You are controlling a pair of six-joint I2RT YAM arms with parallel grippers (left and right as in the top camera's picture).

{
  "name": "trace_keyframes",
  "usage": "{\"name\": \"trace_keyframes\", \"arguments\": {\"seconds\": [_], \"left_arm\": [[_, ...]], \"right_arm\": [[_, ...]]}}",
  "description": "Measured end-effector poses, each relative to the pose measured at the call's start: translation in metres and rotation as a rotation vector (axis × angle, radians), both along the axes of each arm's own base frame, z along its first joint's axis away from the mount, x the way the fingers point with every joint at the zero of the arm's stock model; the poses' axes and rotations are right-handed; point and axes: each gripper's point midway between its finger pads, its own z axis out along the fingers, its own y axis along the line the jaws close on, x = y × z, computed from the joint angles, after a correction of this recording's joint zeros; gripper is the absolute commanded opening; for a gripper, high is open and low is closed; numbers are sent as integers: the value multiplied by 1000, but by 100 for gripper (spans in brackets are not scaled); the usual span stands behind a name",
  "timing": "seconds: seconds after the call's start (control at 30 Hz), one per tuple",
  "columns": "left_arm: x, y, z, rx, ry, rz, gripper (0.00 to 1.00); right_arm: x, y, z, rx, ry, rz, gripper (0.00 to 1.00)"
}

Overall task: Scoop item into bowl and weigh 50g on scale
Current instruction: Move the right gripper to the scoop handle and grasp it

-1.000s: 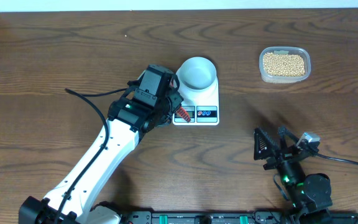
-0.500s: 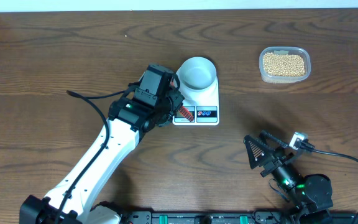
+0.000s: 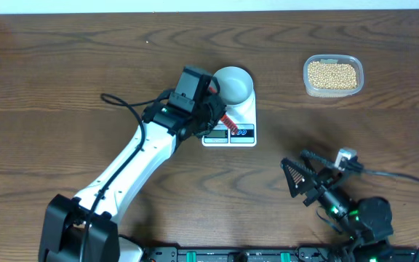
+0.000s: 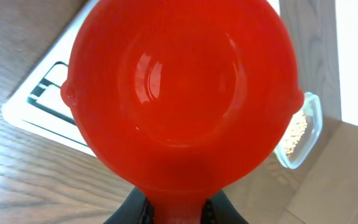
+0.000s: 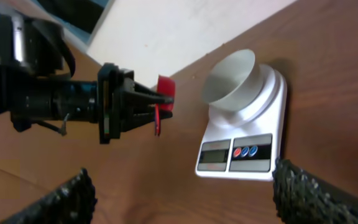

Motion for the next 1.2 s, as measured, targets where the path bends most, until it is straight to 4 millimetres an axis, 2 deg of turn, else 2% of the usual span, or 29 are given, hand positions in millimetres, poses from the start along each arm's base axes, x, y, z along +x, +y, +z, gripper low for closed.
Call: {"name": "trace_keyframes", "arguments": {"seconds": [0.13,0.23,0.33,0.5,0.7,0.83,1.2], "left_arm": [[7,-6,21,-24,-27,-6,7],[12,-9,34,-48,-42,6,7],[12,-9,35,-58,-29,24,7],[11,-9,34,-64,-16,34,7],[11,-9,33,-68,-9,43,7],[11,-9,33,-74,-4,51,7],[8,-12,34,-140,60,121,7]], "right_arm": [[14,6,11,-87,23,22,86],[27,15,15,-154,36,66,92],[42,27,17,-220,45,118,99],[65,56,16,-292,67,215,99],[83,96,16,-323,66,318,99],[91,110,14,-324,52,343,96],[111,120,12,-273,28,327,81]]}}
